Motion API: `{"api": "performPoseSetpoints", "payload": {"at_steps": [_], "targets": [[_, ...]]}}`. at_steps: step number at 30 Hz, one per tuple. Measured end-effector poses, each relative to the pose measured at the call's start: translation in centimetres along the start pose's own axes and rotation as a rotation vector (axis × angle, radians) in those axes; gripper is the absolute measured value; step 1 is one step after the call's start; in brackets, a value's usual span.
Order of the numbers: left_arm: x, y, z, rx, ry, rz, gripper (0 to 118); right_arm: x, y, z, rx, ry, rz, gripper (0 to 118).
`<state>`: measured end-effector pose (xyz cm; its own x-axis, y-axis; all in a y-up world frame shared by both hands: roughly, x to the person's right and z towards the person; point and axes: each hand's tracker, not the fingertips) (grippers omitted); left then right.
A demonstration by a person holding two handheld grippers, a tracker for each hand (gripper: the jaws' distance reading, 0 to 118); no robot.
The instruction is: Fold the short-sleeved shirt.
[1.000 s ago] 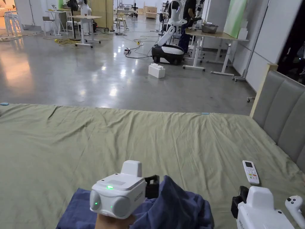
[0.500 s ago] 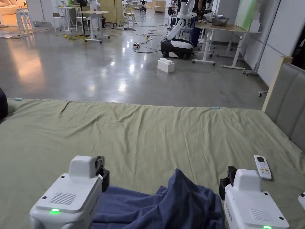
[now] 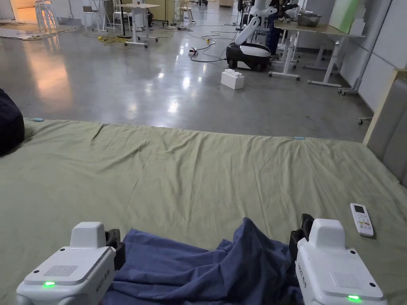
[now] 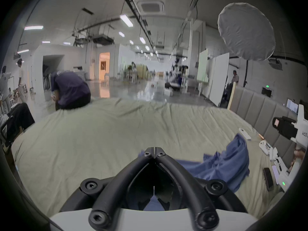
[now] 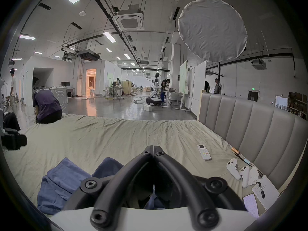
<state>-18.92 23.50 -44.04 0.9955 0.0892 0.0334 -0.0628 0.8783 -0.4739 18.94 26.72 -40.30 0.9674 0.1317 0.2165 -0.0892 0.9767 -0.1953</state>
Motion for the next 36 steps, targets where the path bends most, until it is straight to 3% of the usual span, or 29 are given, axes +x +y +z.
{"api": "performPoseSetpoints", "payload": {"at_steps": [7, 8, 9, 11, 12, 16, 21, 23, 25, 26, 27, 30, 32, 36], "targets": [[-3.1, -4.9, -3.6, -0.334, 0.008, 0.068, 3, 0.2, -1.1, -0.2, -0.035, 0.0, 0.007, 1], [-3.5, -5.5, -4.1, -0.38, 0.025, 0.09, 14, 0.2, -1.3, -0.3, -0.041, 0.001, 0.007, 1], [-3.3, -5.9, -4.2, -0.43, 0.038, 0.101, 39, 0.2, -1.4, -0.3, -0.047, 0.002, 0.008, 1], [-3.4, -7.1, -4.4, -0.518, 0.037, 0.13, 69, 0.2, -1.6, -0.3, -0.057, 0.002, 0.012, 1], [-3.4, -7.6, -4.4, -0.547, 0.042, 0.13, 75, 0.3, -1.8, -0.3, -0.061, 0.001, 0.014, 1], [-3.7, -10.0, -5.1, -0.616, 0.074, 0.079, 77, 0.4, -2.4, -0.6, -0.076, -0.003, 0.013, 1], [-1.9, -11.2, -5.2, -0.615, 0.117, -0.022, 72, 0.2, -3.3, -0.7, -0.105, 0.001, 0.006, 1], [-0.8, -10.8, -4.9, -0.593, 0.123, -0.063, 46, 0.2, -3.6, -0.7, -0.113, 0.002, 0.004, 1], [0.3, -10.6, -4.9, -0.572, 0.118, -0.151, 40, 0.2, -3.9, -0.7, -0.123, 0.0, 0.004, 1], [0.7, -10.5, -5.0, -0.569, 0.103, -0.172, 19, 0.3, -4.1, -0.8, -0.127, 0.0, 0.005, 1], [1.0, -10.6, -5.3, -0.591, 0.108, -0.188, 7, 0.4, -4.4, -0.9, -0.132, -0.003, 0.006, 1], [0.5, -10.3, -5.8, -0.611, 0.082, -0.182, 3, 1.3, -5.0, -1.2, -0.164, -0.011, 0.003, 1], [-0.8, -9.1, -5.1, -0.568, 0.039, -0.047, 3, 2.2, -5.3, -1.8, -0.209, -0.015, 0.007, 1], [-1.4, -6.3, -4.4, -0.466, 0.063, -0.056, 2, 4.6, -6.9, -4.1, -0.378, -0.009, -0.07, 3]]}}
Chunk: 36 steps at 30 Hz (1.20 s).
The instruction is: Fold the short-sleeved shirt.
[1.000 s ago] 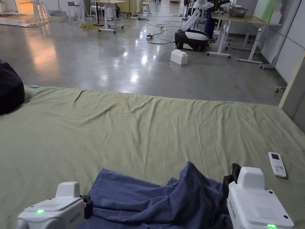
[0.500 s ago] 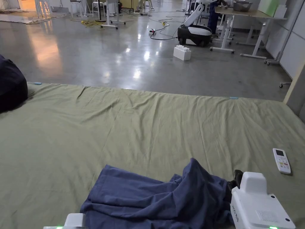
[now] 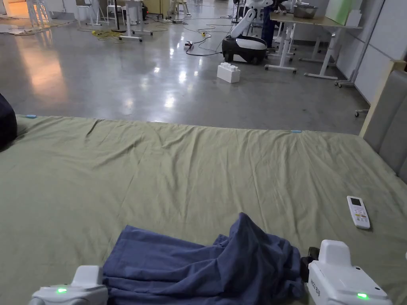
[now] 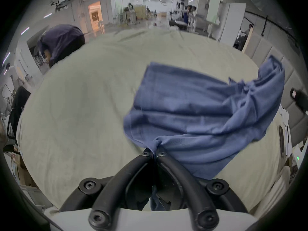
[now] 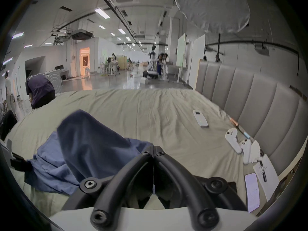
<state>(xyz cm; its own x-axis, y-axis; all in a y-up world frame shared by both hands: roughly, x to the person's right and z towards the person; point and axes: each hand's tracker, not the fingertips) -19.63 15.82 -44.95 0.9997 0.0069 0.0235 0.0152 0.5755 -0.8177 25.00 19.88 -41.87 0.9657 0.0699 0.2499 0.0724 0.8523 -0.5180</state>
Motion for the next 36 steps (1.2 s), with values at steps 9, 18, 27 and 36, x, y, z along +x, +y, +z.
{"api": "performPoseSetpoints", "payload": {"at_steps": [9, 18, 27, 36], "targets": [[-0.7, 1.3, -0.6, 0.05, -0.045, 0.013, 2, 0.4, -3.1, -7.7, -0.387, 0.073, 0.051, 72], [-0.2, -0.4, -1.2, 0.03, -0.032, 0.046, 2, -1.5, -5.2, -9.7, -0.419, 0.097, 0.13, 41], [-0.7, 0.5, -0.7, 0.077, -0.053, 0.071, 2, -2.8, -4.2, -7.7, -0.282, 0.034, 0.248, 7], [-0.6, 4.3, 3.4, 0.24, -0.083, 0.062, 1, -0.7, 2.3, -2.4, -0.017, 0.075, 0.157, 6]]}}
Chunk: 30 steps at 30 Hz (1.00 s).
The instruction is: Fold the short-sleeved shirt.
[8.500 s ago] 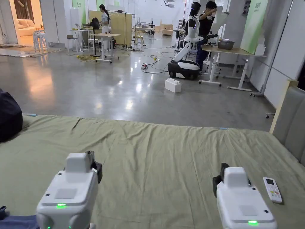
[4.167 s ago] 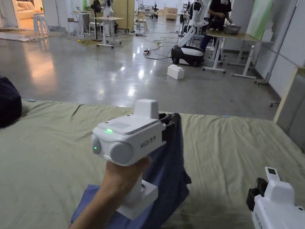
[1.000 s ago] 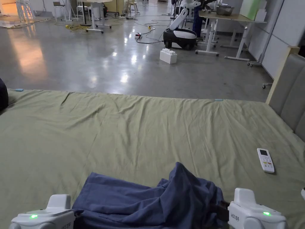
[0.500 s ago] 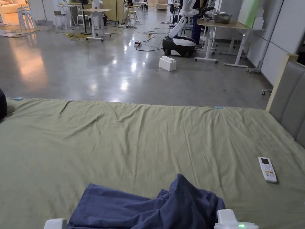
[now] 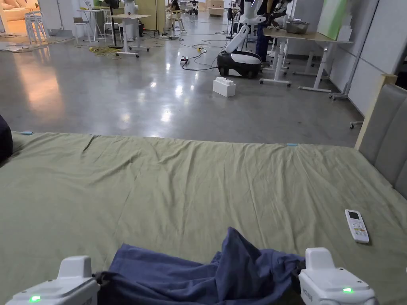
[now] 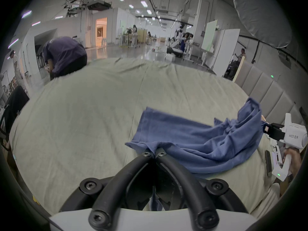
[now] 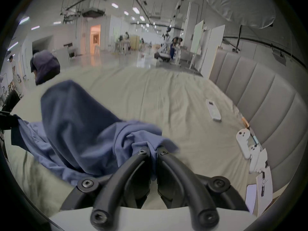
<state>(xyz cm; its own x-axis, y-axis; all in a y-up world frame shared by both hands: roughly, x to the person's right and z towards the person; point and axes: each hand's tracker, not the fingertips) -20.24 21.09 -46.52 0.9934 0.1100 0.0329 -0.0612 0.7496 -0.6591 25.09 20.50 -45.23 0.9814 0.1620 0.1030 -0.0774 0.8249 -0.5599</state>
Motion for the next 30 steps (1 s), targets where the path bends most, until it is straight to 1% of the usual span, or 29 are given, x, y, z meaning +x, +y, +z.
{"api": "performPoseSetpoints", "payload": {"at_steps": [3, 6, 9, 12, 13, 15, 18, 20, 22, 26, 30], "targets": [[-0.7, 2.6, 0.2, 0.043, -0.015, 0.015, 1, 0.6, 2.6, 2.0, 0.091, 0.003, -0.002, 6], [-0.6, 5.5, 1.2, 0.099, -0.006, -0.006, 1, 1.4, 5.2, 3.8, 0.167, -0.016, -0.008, 6], [-0.9, 8.8, 2.6, 0.154, -0.012, 0.005, 1, 2.1, 8.0, 5.2, 0.219, -0.021, -0.021, 6], [-1.0, 12.2, 3.8, 0.208, -0.007, 0.002, 1, 2.5, 10.9, 6.5, 0.283, -0.034, -0.014, 6], [-0.9, 13.2, 4.3, 0.228, -0.006, 0.003, 1, 2.6, 11.8, 6.8, 0.283, -0.034, -0.016, 6], [-0.5, 15.8, 5.2, 0.26, -0.008, -0.011, 1, 2.9, 14.0, 7.5, 0.348, -0.042, -0.014, 6], [0.0, 19.1, 6.3, 0.305, -0.009, -0.024, 1, 3.2, 17.0, 8.3, 0.381, -0.052, -0.024, 6], [0.0, 20.1, 6.5, 0.32, -0.007, -0.025, 1, 3.3, 19.1, 8.6, 0.403, -0.054, -0.021, 6], [0.2, 23.4, 6.9, 0.35, -0.008, -0.021, 1, 3.3, 21.1, 8.9, 0.445, -0.066, -0.005, 6], [0.6, 27.5, 7.1, 0.388, -0.009, -0.021, 1, 3.3, 25.1, 8.8, 0.47, -0.072, -0.018, 6], [1.0, 31.1, 6.4, 0.41, -0.004, -0.024, 1, 3.1, 29.0, 7.7, 0.499, -0.084, -0.003, 6]]}}
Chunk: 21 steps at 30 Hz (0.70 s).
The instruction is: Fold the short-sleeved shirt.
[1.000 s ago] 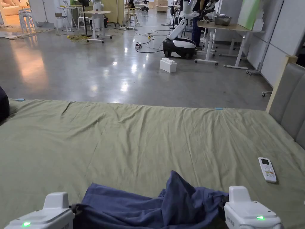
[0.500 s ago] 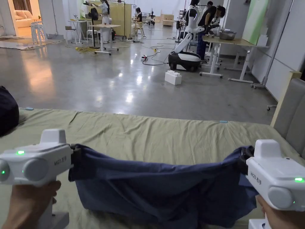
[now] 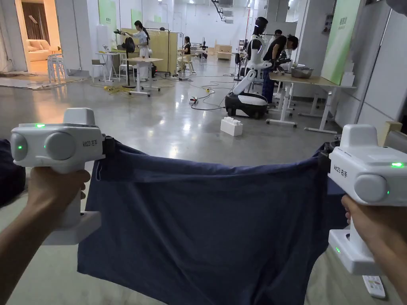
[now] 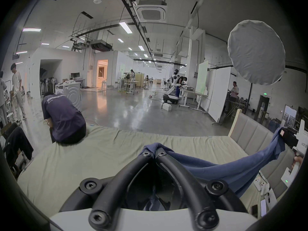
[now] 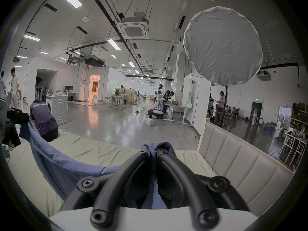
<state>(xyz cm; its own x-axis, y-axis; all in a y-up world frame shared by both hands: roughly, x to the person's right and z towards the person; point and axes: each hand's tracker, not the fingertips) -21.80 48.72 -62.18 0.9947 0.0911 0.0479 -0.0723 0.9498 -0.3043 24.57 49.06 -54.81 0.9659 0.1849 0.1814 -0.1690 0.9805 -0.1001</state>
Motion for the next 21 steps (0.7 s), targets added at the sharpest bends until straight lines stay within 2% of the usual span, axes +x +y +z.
{"api": "performPoseSetpoints", "payload": {"at_steps": [12, 18, 21], "targets": [[-0.1, 5.9, -7.2, 0.026, 0.027, 0.006, 1, -1.1, 6.6, -8.5, 0.052, -0.03, 0.037, 6], [0.5, 8.6, -8.9, 0.061, 0.037, 0.01, 1, -1.5, 9.2, -10.2, 0.094, -0.049, 0.036, 6], [0.9, 10.0, -8.9, 0.083, 0.035, 0.015, 1, -1.7, 10.1, -10.7, 0.106, -0.065, 0.064, 6]]}}
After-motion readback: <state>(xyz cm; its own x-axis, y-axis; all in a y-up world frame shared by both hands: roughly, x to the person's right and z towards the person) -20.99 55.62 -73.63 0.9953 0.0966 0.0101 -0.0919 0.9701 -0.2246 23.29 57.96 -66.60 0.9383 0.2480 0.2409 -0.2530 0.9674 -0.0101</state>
